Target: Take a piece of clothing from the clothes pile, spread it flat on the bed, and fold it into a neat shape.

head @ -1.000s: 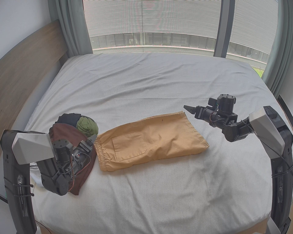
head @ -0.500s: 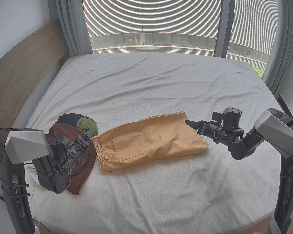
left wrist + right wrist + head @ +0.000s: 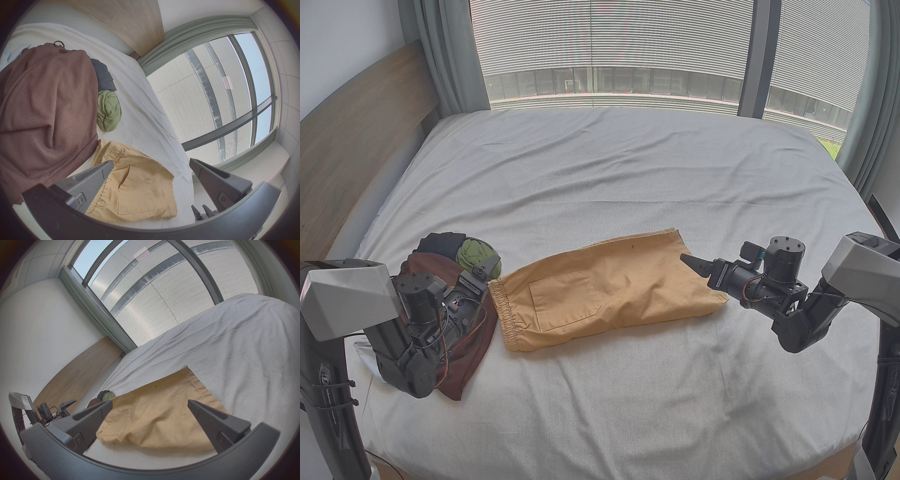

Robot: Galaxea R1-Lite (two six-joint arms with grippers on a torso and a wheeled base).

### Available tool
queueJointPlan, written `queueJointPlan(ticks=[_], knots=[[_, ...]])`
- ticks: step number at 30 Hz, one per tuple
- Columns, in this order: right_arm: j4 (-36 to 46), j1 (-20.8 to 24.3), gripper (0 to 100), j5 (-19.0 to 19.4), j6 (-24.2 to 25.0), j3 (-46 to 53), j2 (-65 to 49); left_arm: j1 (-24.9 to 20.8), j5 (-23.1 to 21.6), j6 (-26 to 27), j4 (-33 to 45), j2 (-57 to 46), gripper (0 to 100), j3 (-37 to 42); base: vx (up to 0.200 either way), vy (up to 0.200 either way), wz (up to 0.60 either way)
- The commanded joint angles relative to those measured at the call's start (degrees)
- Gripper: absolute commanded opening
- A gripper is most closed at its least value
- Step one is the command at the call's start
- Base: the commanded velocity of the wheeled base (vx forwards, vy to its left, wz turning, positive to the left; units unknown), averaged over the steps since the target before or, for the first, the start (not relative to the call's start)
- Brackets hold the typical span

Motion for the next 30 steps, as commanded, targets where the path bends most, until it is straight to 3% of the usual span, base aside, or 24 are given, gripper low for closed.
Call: queueJointPlan(ticks=[1, 16, 30], knots=[[-2.52, -0.15, 100, -0.03, 1.33, 1.95, 2.61, -0.64, -0.08, -0.02, -0.01, 0.37, 100, -0.35, 0.000, 0.000, 0.00], [4.42, -1.29, 100, -0.21, 4.76, 2.22, 6.48, -0.73, 0.10, 0.51, -0.10, 1.16, 100, 1.24, 0.000, 0.000, 0.00], [6.71, -1.21, 100, -0.30, 4.85, 1.34, 9.82, -0.46, 0.18, 0.95, -0.10, 1.78, 100, 1.32, 0.000, 0.000, 0.00]])
